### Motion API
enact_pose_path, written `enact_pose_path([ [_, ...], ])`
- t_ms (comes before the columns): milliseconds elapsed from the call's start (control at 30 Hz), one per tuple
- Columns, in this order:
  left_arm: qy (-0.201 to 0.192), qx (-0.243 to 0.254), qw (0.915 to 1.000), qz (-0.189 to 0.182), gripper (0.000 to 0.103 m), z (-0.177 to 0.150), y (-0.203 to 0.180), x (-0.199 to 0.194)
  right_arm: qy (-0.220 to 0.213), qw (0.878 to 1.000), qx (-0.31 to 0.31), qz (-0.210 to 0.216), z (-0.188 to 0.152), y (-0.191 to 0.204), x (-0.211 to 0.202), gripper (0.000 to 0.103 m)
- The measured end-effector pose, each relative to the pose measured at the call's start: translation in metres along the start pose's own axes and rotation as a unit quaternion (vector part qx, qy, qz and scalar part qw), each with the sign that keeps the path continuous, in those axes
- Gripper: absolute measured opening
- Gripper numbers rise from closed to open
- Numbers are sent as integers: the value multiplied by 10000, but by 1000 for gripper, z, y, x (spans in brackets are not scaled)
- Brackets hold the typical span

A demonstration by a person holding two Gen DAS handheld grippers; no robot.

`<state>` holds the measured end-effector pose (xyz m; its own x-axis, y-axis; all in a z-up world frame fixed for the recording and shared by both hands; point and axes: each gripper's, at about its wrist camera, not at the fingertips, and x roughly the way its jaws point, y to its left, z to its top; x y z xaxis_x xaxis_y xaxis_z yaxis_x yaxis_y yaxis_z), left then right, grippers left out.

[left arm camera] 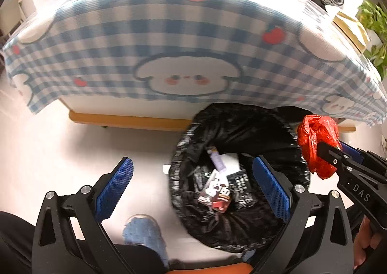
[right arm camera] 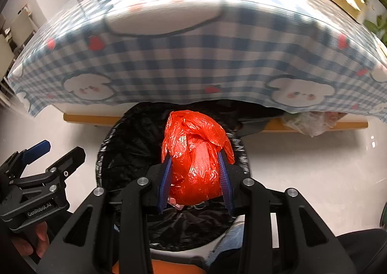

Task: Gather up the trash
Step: 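Lower the red plastic bag into the bin and open the right tool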

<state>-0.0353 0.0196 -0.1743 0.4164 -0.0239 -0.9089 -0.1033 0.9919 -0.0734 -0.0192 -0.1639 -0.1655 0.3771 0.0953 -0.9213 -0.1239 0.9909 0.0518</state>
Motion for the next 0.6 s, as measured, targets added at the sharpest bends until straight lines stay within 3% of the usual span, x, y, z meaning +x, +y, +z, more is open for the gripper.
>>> enact_pose_path([
  [367,97,-149,9998,105,97,-2,47,4,204,9996,-143,120,2,42,24,35],
  [600,143,-207,9996,97,97,-2,57,10,322,9992,-211,128,1,53,37,35],
])
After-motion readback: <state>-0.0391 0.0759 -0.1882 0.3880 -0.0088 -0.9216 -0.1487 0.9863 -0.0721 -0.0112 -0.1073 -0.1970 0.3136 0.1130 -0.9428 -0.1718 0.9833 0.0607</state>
